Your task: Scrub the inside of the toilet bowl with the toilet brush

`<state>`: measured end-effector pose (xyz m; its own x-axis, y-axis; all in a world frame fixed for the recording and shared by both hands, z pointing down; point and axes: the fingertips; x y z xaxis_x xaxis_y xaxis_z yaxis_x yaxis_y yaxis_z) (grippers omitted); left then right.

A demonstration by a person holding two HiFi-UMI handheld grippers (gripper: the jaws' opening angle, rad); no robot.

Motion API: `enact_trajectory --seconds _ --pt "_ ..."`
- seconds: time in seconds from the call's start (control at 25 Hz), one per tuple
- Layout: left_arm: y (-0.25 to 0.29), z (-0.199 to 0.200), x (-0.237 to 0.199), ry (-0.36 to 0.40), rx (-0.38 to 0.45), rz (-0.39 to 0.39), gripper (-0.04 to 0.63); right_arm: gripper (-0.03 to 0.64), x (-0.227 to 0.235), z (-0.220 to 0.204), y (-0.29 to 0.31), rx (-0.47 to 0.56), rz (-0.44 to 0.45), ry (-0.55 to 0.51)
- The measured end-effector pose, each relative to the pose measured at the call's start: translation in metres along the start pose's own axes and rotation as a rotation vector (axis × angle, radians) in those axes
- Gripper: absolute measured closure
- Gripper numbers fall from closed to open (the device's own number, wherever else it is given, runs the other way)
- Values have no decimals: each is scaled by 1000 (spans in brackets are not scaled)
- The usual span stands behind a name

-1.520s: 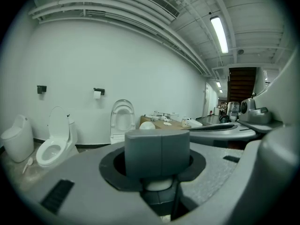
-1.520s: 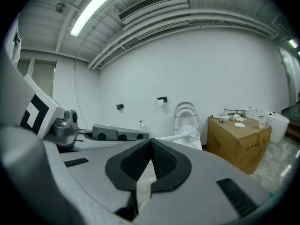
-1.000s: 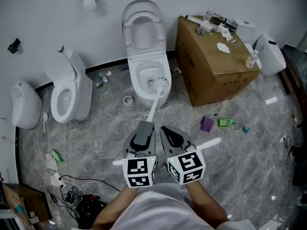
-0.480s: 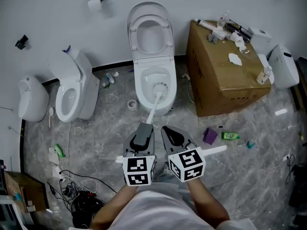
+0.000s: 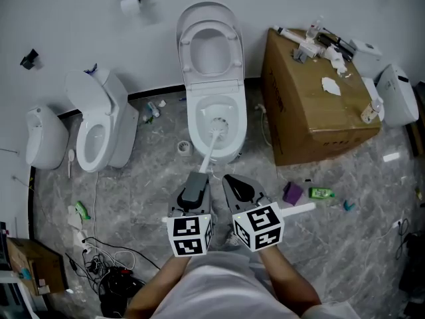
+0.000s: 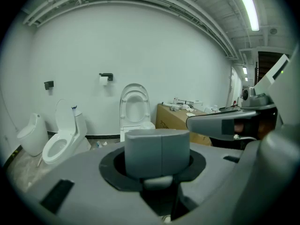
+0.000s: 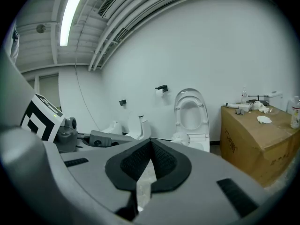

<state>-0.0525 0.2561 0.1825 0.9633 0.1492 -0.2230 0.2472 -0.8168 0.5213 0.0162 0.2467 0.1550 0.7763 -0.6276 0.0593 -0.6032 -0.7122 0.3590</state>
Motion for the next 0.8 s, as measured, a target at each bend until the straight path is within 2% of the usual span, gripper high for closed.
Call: enact_trajectory --seconds 0.32,0.8 --pt "71 8 -26 -30 -71 -34 437 620 33 -7 61 -69 -9 13" --pt "227 7 -97 -52 -282 -91 437 620 108 -16 212 -207 -49 70"
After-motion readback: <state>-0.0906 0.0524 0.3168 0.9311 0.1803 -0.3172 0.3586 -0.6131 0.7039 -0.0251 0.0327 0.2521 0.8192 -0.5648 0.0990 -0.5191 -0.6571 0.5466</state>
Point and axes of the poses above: the fingertips, and each gripper's own axes: y forward along the fingers, x to its right, z out of its top, and after that the axes turned 11 degrees about -y, right-handed
